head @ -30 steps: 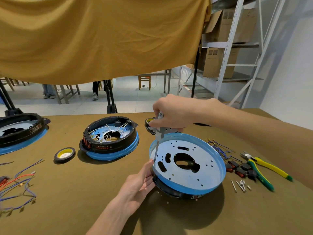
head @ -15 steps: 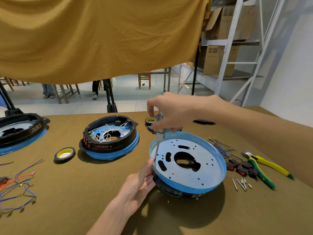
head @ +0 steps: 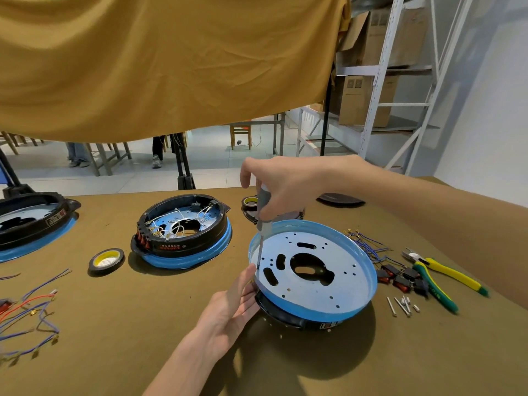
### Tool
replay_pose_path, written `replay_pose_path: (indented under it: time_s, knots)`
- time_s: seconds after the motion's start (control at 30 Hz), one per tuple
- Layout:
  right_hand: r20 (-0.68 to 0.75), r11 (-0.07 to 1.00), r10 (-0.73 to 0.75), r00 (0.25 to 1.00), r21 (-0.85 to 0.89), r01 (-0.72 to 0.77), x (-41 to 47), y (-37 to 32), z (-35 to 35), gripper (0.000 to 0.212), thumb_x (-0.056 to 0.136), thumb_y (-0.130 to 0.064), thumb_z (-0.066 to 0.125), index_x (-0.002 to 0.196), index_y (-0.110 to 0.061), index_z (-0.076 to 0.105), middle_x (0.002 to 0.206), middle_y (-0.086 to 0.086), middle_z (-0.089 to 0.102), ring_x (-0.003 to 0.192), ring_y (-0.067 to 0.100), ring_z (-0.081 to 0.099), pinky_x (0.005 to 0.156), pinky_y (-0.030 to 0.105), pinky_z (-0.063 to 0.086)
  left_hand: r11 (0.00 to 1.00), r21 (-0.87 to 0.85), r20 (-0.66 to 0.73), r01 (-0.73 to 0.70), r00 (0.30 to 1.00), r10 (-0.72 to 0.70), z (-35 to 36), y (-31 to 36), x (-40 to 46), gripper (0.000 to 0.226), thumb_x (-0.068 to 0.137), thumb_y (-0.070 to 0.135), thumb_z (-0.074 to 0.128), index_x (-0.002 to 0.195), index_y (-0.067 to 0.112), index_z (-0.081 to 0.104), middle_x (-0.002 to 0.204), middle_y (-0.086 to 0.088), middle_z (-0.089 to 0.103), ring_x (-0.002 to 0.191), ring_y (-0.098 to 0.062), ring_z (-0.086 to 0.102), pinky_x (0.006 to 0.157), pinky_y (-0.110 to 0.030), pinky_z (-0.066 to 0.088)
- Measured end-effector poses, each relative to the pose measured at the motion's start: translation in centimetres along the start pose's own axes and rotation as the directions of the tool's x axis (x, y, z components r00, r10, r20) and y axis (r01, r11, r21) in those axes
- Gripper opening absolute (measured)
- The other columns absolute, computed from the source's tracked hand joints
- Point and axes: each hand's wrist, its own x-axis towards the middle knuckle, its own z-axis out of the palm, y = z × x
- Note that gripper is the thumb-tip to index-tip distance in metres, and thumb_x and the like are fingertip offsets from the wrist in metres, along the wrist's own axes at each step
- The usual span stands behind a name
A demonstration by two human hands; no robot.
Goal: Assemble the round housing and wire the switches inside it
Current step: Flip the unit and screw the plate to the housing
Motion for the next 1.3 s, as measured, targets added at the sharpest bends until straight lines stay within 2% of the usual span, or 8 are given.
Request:
replay_pose_path:
  time_s: [0.13, 0.27, 0.43, 0.6, 0.83, 1.0, 1.17, 1.3]
  knots:
    - [-0.194, 0.951, -0.029, 0.981, -0.306, -0.033, 0.9, -0.5, 1.1, 0.035, 0.100, -0.050, 0.055, 0.113, -0.016, 0.056, 0.082, 0.003, 0.071, 0.071, 0.025, 0.069, 0.056, 0.037, 0.056, 1.000, 0.006, 0.001, -0.001, 1.000, 0.001, 0.0, 0.1, -0.2, 0.088, 0.050, 0.039, 0.099, 0.120, 0.003, 0.061, 0.119, -0.019, 0.072, 0.112, -0.032, 0.070, 0.095, -0.045, 0.060]
    - [0.021, 0.998, 0.024, 1.000, -0.067, -0.022, 0.4, 0.0, 0.2, 0.041, 0.092, -0.035, 0.071, 0.120, -0.026, 0.043, 0.089, -0.004, 0.071, 0.080, 0.025, 0.073, 0.067, 0.041, 0.064, 1.000, 0.002, -0.004, 0.002, 1.000, -0.002, 0.2, 0.2, -0.3, 0.085, 0.048, 0.038, 0.099, 0.117, 0.003, 0.063, 0.115, -0.018, 0.074, 0.108, -0.031, 0.071, 0.089, -0.044, 0.062]
    - [-0.179, 0.965, -0.013, 0.984, -0.260, -0.034, 0.5, -0.4, 1.2, 0.044, 0.100, -0.054, 0.055, 0.108, -0.012, 0.061, 0.077, 0.005, 0.075, 0.051, 0.016, 0.069, 0.042, 0.026, 0.052, 1.000, 0.007, -0.005, -0.007, 1.000, 0.007, 0.1, 0.3, -0.3, 0.086, 0.052, 0.038, 0.098, 0.121, 0.002, 0.061, 0.121, -0.019, 0.071, 0.114, -0.033, 0.068, 0.098, -0.046, 0.058]
    - [-0.025, 0.999, 0.015, 1.000, -0.041, -0.016, -0.2, 0.0, 0.0, 0.043, 0.091, -0.030, 0.073, 0.121, -0.023, 0.043, 0.081, 0.003, 0.070, 0.064, 0.020, 0.071, 0.047, 0.030, 0.057, 1.000, -0.011, 0.013, 0.004, 1.000, -0.003, 0.1, 0.3, -0.6, 0.084, 0.050, 0.034, 0.099, 0.119, 0.002, 0.063, 0.112, -0.020, 0.075, 0.110, -0.033, 0.071, 0.087, -0.043, 0.063]
    - [-0.028, 1.000, 0.011, 1.000, 0.004, -0.010, -0.1, 0.2, 0.6, 0.053, 0.090, -0.047, 0.074, 0.124, -0.027, 0.040, 0.091, 0.002, 0.075, 0.077, 0.020, 0.073, 0.065, 0.041, 0.064, 1.000, 0.000, 0.035, -0.011, 0.999, 0.011, 0.3, 0.4, -1.1, 0.080, 0.053, 0.035, 0.097, 0.118, 0.005, 0.062, 0.118, -0.020, 0.071, 0.110, -0.033, 0.069, 0.086, -0.041, 0.064]
    - [-0.295, 0.964, -0.033, 0.955, -0.260, -0.047, -0.2, -0.4, 1.9, 0.043, 0.098, -0.061, 0.055, 0.112, -0.020, 0.055, 0.082, -0.002, 0.065, 0.064, 0.013, 0.059, 0.051, 0.032, 0.043, 0.998, 0.064, 0.053, -0.028, 0.998, 0.025, 0.2, 0.3, -0.9, 0.086, 0.061, 0.042, 0.091, 0.131, 0.004, 0.056, 0.129, -0.021, 0.066, 0.118, -0.034, 0.065, 0.100, -0.045, 0.057]
    - [-0.049, 0.995, 0.090, 0.995, 0.058, -0.087, -2.0, 0.9, 1.1, 0.033, 0.092, -0.045, 0.072, 0.111, -0.018, 0.067, 0.084, 0.003, 0.074, 0.056, 0.008, 0.068, 0.046, 0.021, 0.052, 0.994, 0.113, 0.074, 0.008, 0.997, -0.016, 0.3, 0.3, -0.9, 0.087, 0.061, 0.043, 0.092, 0.130, 0.003, 0.059, 0.131, -0.019, 0.066, 0.120, -0.032, 0.065, 0.103, -0.047, 0.055]
    - [-0.213, 0.943, 0.187, 0.959, 0.314, -0.113, -4.8, 4.4, 1.5, 0.023, 0.090, -0.040, 0.076, 0.096, -0.018, 0.076, 0.078, 0.000, 0.074, 0.053, 0.003, 0.063, 0.046, 0.016, 0.047, 0.994, 0.107, 0.091, -0.011, 0.996, 0.002, 0.3, 0.3, -1.1, 0.084, 0.056, 0.036, 0.096, 0.126, 0.003, 0.063, 0.123, -0.019, 0.071, 0.117, -0.033, 0.067, 0.102, -0.046, 0.056]
